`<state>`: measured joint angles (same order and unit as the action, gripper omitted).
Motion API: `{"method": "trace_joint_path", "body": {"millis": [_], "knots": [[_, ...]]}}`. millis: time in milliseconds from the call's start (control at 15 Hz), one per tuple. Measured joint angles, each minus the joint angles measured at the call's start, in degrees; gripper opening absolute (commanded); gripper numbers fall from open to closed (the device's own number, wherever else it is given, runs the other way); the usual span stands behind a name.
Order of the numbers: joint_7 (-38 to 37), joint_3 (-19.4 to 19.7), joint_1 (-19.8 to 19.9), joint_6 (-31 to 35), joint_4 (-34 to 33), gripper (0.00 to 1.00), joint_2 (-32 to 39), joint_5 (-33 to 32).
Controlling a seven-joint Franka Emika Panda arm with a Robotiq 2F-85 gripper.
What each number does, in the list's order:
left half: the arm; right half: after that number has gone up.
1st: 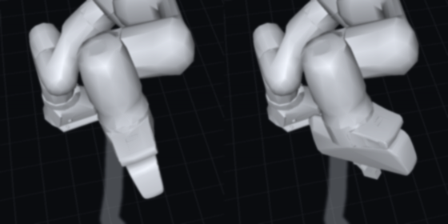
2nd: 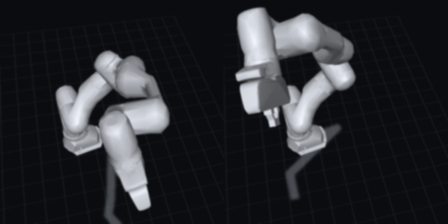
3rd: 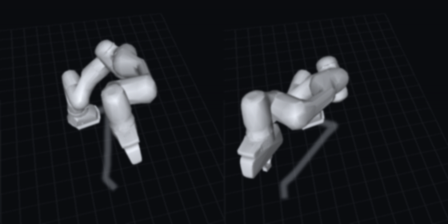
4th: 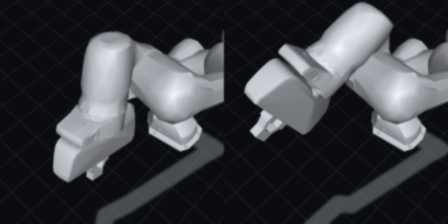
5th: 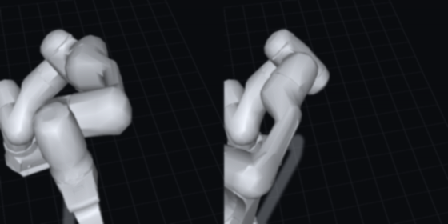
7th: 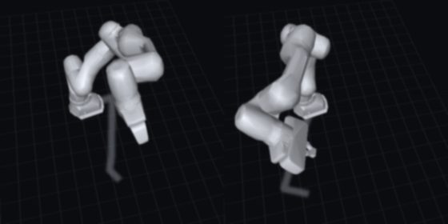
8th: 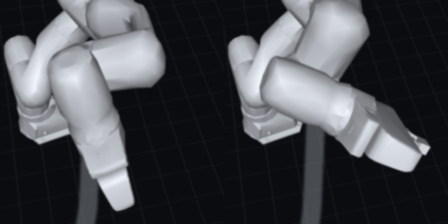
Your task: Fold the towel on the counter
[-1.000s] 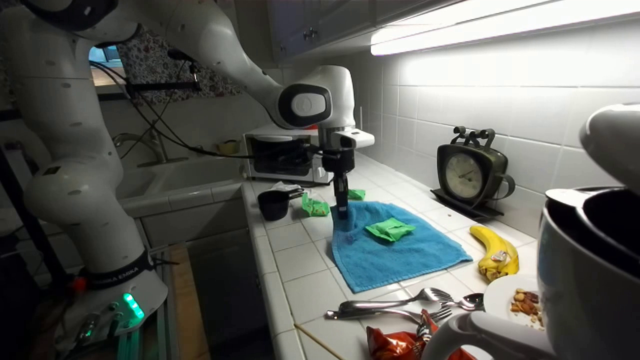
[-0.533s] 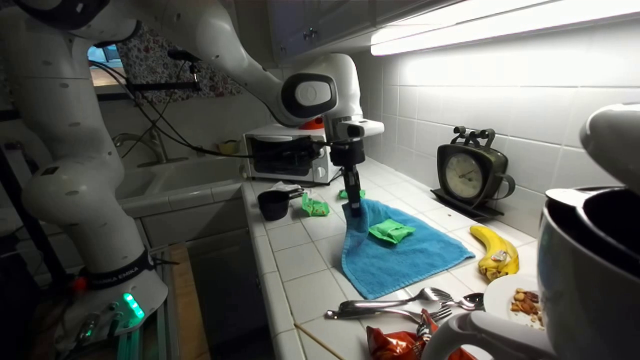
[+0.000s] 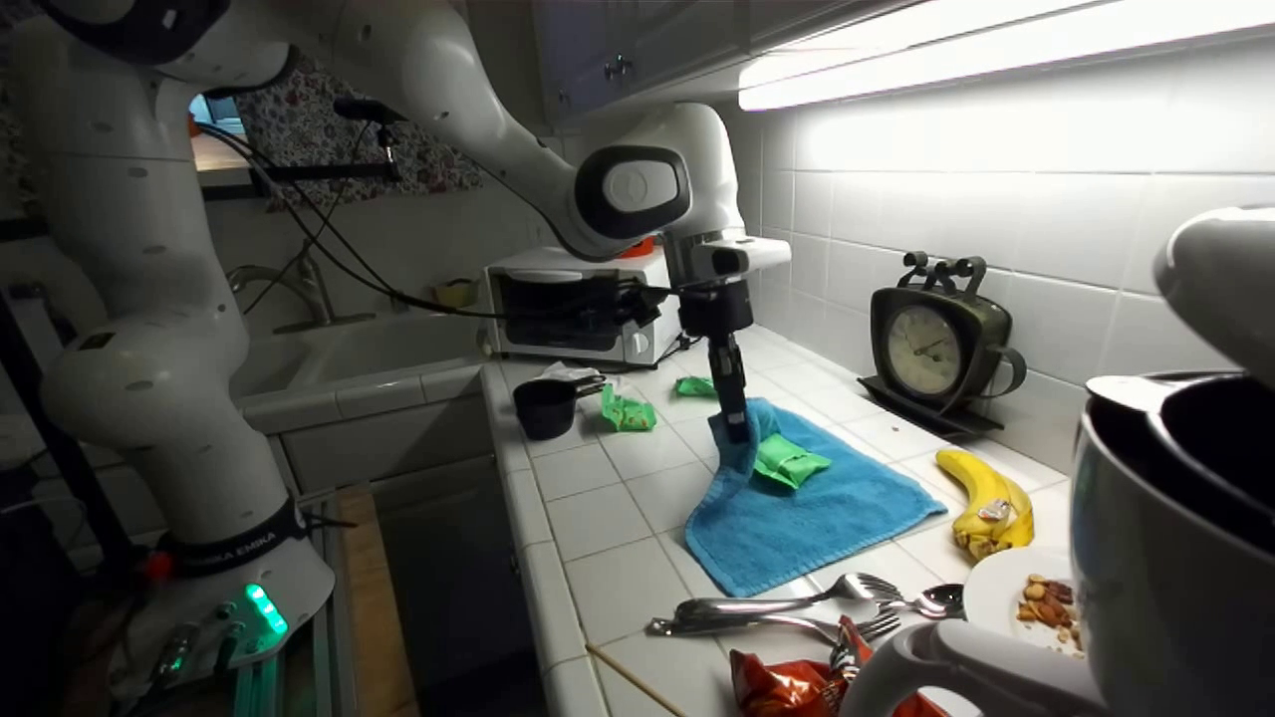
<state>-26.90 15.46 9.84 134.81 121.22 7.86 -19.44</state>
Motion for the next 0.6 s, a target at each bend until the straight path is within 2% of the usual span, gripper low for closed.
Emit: {"method": "trace_joint_path", "body": {"millis": [600], "knots": [[-4.61,1.82,-0.04,1.28,-4.94,0.06,4.08,-3.16]]}}
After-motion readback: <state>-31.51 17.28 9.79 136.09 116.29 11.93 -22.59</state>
